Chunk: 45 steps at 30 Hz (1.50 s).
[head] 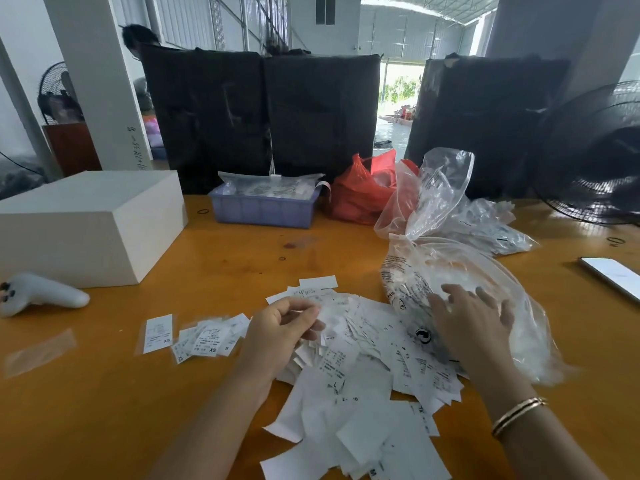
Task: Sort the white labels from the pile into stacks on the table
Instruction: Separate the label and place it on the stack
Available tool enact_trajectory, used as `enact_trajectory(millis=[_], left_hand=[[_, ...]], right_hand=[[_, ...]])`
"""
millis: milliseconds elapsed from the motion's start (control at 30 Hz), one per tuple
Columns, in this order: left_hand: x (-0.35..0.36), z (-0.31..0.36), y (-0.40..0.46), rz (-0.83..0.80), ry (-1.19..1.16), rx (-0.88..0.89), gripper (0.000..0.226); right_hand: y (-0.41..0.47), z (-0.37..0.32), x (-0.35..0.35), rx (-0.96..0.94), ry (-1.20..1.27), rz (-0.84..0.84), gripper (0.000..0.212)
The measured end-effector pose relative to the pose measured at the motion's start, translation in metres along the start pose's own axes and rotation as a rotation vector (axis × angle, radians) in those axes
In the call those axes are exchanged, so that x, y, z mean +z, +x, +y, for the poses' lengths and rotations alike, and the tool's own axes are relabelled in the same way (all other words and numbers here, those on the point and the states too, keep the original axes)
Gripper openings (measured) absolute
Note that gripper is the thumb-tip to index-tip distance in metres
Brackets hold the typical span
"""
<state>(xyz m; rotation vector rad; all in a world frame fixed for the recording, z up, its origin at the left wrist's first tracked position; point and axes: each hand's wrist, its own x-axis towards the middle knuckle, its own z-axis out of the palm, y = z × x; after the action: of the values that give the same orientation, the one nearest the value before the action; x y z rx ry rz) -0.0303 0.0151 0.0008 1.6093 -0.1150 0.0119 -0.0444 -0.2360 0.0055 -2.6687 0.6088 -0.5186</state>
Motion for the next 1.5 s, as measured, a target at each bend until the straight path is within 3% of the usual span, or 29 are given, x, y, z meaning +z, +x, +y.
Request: enact_trajectory(millis=[133,200,267,300,467,567,700,800,933,1000,1133,1367,1500], left_hand=[[0.002,0.002,-0.001,-0.041,0.019,0.01,0.004],[0.003,0.003,-0.002,-0.084,0.035,0.013,0.008],[0.003,0.003,-0.002,-0.105,0.058,0.027,0.014],[0.003,0.003,-0.002,-0.104,0.064,0.038,0.016],[0.0,0.003,0.0,-0.045,0.119,0.095,0.023],[0.002,0.007,-0.002,-0.081,0.082,0.076,0.037],[-0.005,0.011,0.0,-0.163,0.067,0.043,0.047],[-0.012,0.01,0.0,-0.221,0.161,0.051,0.022],[-0.012,0.004,0.002,-0.081,0.144,0.067,0.011],[-0.012,0.004,0.004,0.002,0.108,0.083,0.01],[-0.012,0.002,0.005,0.052,0.07,0.113,0.01],[-0.008,0.001,0.004,0.024,0.054,0.116,0.016],[-0.008,0.0,0.004,0.015,0.058,0.117,0.016]], right_hand=[[-0.016,-0.025,-0.006,-0.332,0.221,0.318,0.031],[-0.033,-0.05,-0.005,-0.495,0.393,0.092,0.035],[-0.05,-0.07,0.004,-0.557,0.433,-0.196,0.044],[-0.053,-0.074,0.009,-0.561,0.467,-0.261,0.046],[-0.054,-0.074,0.016,-0.331,0.816,-0.368,0.008],[-0.054,-0.075,0.016,-0.212,0.931,-0.415,0.018],[-0.053,-0.074,0.017,-0.235,0.892,-0.407,0.017],[-0.052,-0.073,0.02,-0.301,0.767,-0.394,0.019],[-0.051,-0.072,0.019,-0.348,0.707,-0.327,0.014],[-0.047,-0.068,0.017,-0.43,0.487,-0.323,0.012],[-0.044,-0.061,0.018,-0.562,0.03,-0.378,0.048],[-0.045,-0.064,0.022,-0.521,0.048,-0.37,0.029],[-0.044,-0.066,0.019,-0.399,0.392,-0.432,0.02]])
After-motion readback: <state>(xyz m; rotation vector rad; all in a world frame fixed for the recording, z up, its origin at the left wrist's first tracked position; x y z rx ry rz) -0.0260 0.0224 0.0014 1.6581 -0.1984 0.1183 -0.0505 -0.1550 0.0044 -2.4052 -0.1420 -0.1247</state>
